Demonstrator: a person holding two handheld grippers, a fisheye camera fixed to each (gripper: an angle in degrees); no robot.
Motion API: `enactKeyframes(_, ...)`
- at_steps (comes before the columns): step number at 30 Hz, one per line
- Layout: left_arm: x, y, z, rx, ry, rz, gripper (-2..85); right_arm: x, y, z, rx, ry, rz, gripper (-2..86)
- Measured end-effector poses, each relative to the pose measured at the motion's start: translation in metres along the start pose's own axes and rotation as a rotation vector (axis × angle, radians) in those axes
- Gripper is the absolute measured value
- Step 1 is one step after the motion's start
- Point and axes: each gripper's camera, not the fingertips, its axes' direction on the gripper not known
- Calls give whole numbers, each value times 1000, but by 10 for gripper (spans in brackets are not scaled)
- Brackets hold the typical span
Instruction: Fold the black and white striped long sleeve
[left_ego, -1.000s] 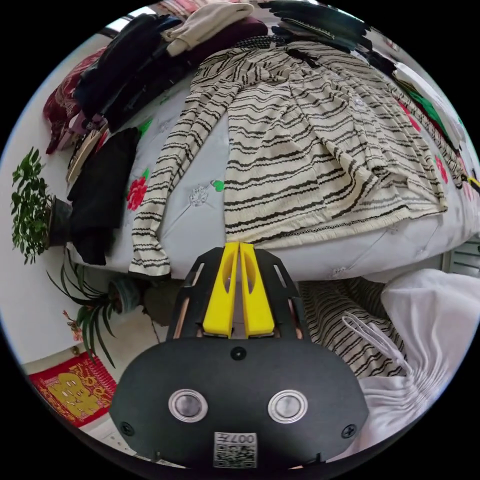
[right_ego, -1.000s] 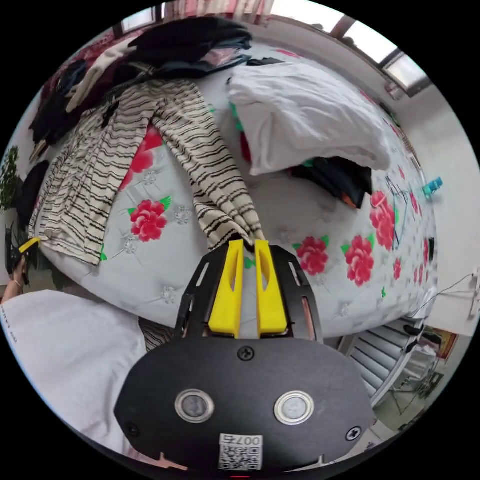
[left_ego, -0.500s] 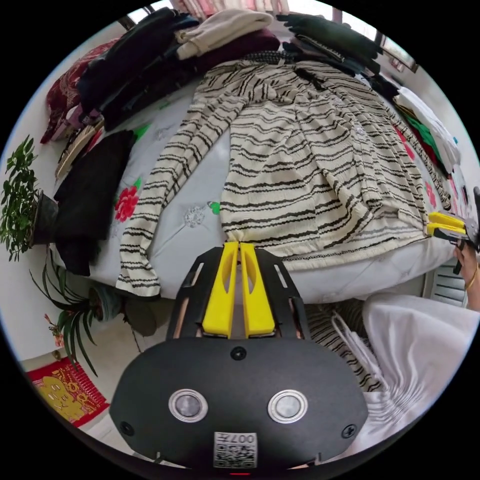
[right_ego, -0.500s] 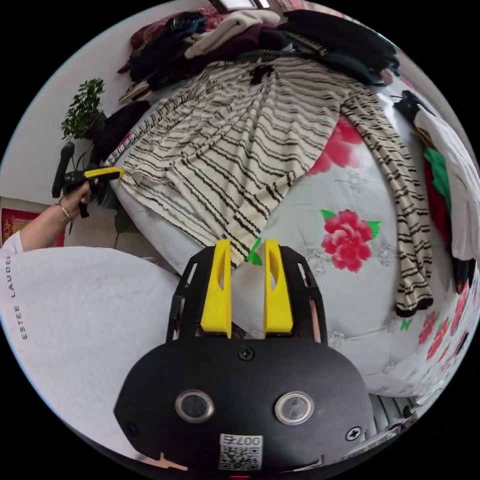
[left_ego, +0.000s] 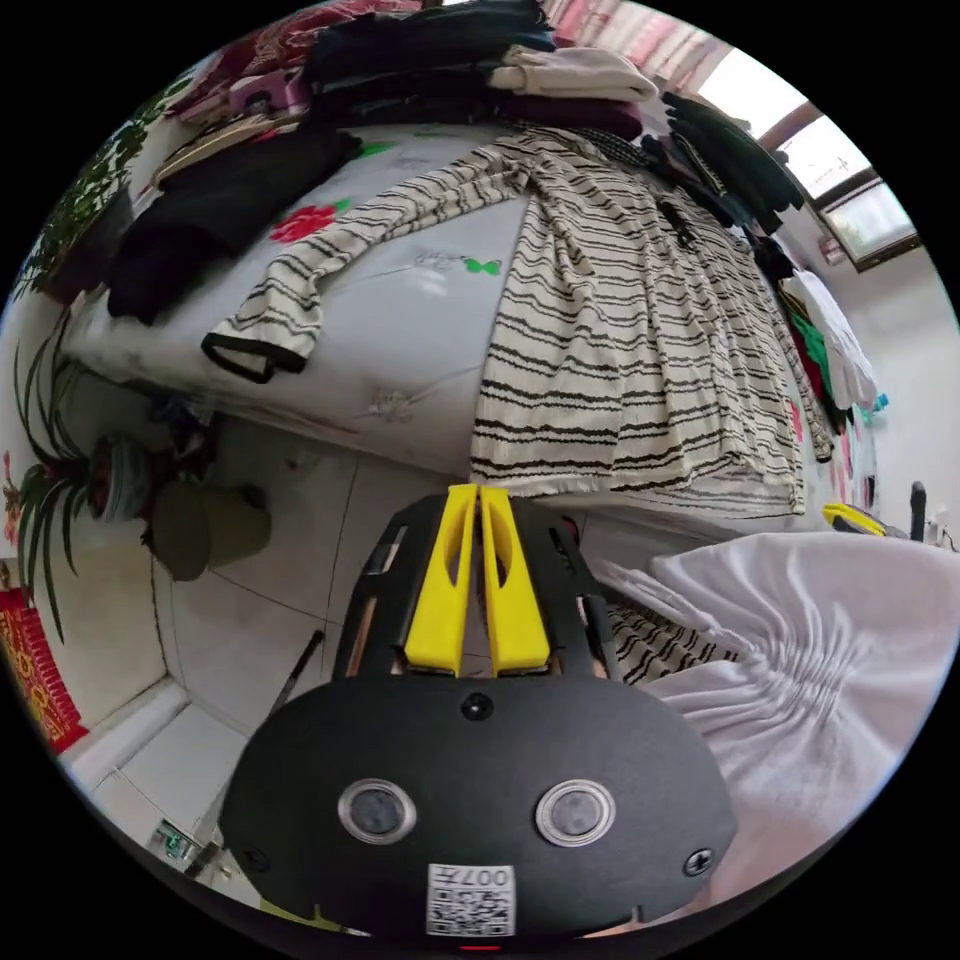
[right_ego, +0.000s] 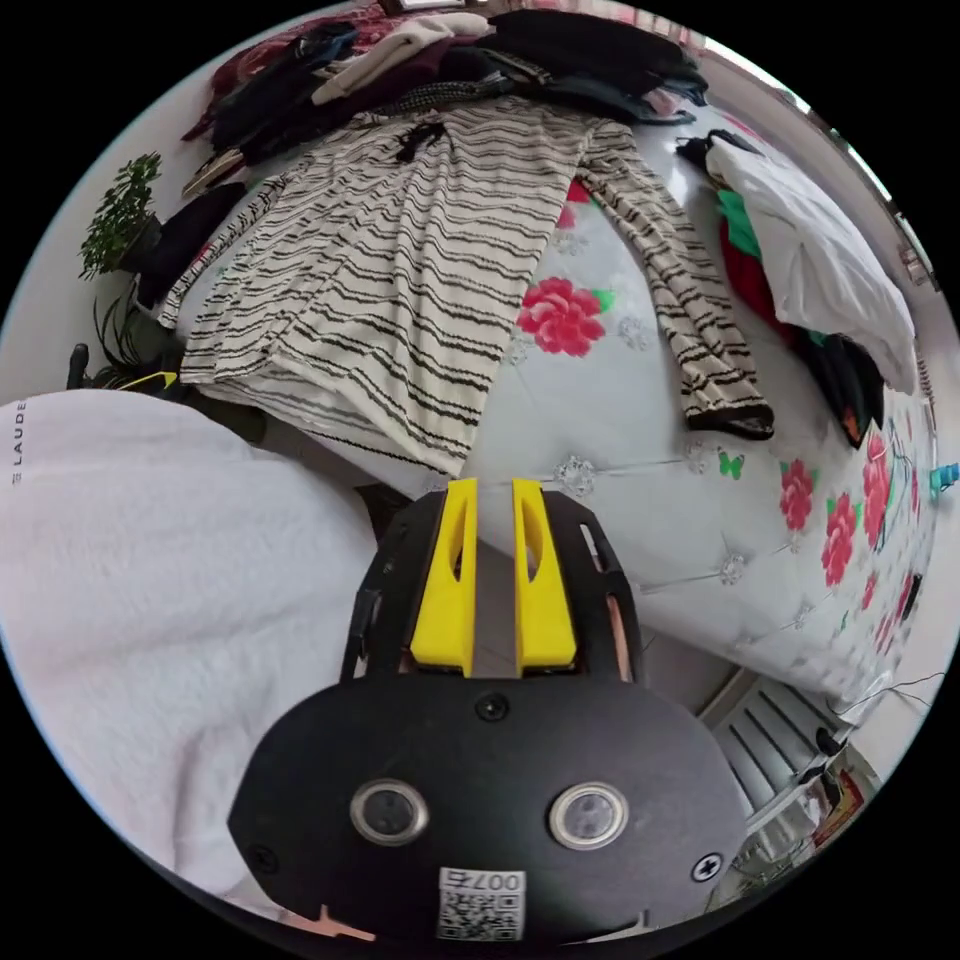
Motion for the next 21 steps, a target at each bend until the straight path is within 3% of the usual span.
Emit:
enactKeyframes(4,20,1,-18,58,-45,180,70,-38,-15,-23,166,15,-165,47)
enactKeyframes(12,150,9,9,80,-51,721,87,-126,-78,20,132,-62,-506,68)
enactKeyframes(15,174,11,28,93,-145,788,60,-143,-92,40,94,-65,-575,65)
enactKeyframes(21,168,1,41,38,-138,806,-6,-146,-100,66,46,31,-642,32)
